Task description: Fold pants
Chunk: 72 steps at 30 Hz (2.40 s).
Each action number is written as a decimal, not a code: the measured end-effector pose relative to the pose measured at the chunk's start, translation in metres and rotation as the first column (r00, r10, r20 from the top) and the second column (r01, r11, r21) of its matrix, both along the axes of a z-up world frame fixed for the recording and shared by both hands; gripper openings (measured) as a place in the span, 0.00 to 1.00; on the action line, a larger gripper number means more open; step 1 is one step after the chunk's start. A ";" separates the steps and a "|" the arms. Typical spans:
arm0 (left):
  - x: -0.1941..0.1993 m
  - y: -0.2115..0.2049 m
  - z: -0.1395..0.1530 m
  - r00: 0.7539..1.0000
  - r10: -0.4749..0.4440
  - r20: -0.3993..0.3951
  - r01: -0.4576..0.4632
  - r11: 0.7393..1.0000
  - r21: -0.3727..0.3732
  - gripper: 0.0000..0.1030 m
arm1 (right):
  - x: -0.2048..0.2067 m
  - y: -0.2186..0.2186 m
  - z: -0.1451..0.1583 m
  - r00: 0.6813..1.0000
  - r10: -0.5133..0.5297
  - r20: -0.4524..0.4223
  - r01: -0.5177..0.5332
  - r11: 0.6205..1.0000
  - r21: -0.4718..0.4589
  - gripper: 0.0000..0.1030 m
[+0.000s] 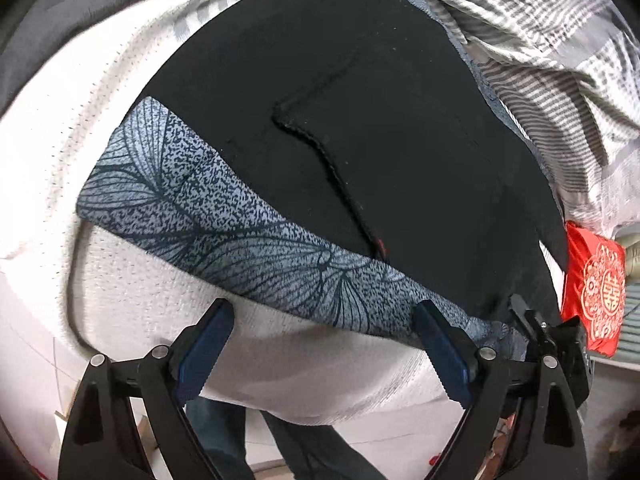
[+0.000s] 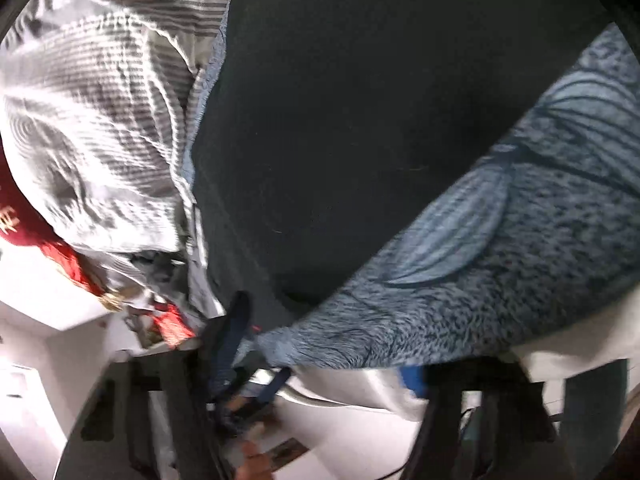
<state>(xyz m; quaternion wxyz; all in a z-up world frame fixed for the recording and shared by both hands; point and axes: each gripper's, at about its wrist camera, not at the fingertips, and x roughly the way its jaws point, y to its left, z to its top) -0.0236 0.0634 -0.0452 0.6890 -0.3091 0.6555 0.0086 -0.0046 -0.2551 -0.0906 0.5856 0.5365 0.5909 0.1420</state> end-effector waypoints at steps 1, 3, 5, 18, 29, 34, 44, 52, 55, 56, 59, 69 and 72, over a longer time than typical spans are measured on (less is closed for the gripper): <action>0.002 0.000 -0.001 1.000 0.006 -0.001 -0.006 1.000 -0.007 0.90 | 0.000 -0.001 0.001 1.000 -0.002 0.001 0.002 1.000 0.011 0.40; 0.007 -0.001 -0.001 1.000 0.011 -0.005 -0.011 1.000 -0.012 0.90 | 0.000 -0.003 0.005 1.000 -0.007 0.014 0.006 0.999 0.032 0.23; 0.010 -0.001 0.000 1.000 0.019 -0.012 -0.019 1.000 -0.019 0.90 | -0.003 -0.007 0.010 1.000 -0.014 0.015 0.013 0.998 0.055 0.16; 0.027 0.003 0.039 0.995 -0.038 0.094 0.040 0.999 -0.025 0.17 | 0.010 -0.007 0.045 0.998 0.047 0.042 -0.048 0.999 0.012 0.14; 0.086 -0.016 0.098 0.961 -0.212 0.179 0.203 0.977 0.066 0.17 | 0.080 -0.008 0.109 0.980 0.152 0.126 -0.146 0.988 -0.055 0.14; 0.131 -0.025 0.101 0.960 -0.219 0.172 0.200 0.972 0.119 0.17 | 0.139 -0.006 0.106 0.966 0.235 0.106 -0.229 0.971 -0.069 0.14; 0.246 -0.036 0.083 0.957 -0.165 0.237 0.099 0.959 0.266 0.35 | 0.273 -0.006 0.057 0.949 0.314 0.034 -0.312 0.949 -0.046 0.17; 0.286 -0.039 0.057 0.982 -0.104 0.160 0.026 0.902 0.432 0.65 | 0.332 0.002 0.004 0.929 0.363 -0.072 -0.369 0.924 -0.101 0.26; 0.279 -0.039 0.064 0.982 -0.115 0.151 0.032 0.884 0.466 0.65 | 0.339 0.006 0.019 0.922 0.386 -0.035 -0.387 0.916 -0.106 0.60; 0.275 -0.044 0.068 0.980 -0.139 0.141 0.053 0.871 0.489 0.65 | 0.340 0.007 0.036 0.911 0.412 0.014 -0.406 0.903 -0.141 0.73; 0.265 -0.064 0.070 0.969 -0.229 0.090 0.145 0.826 0.544 0.65 | 0.335 0.009 0.084 0.865 0.485 0.127 -0.442 0.857 -0.265 0.77; 0.265 -0.099 0.002 0.971 -0.238 -0.028 0.209 0.786 0.582 0.75 | 0.294 0.009 0.050 0.760 0.649 0.022 -0.562 0.674 -0.479 0.61; 0.264 -0.098 0.007 0.972 -0.233 -0.035 0.210 0.787 0.580 0.75 | 0.301 -0.013 0.055 0.825 0.563 0.059 -0.488 0.760 -0.430 0.58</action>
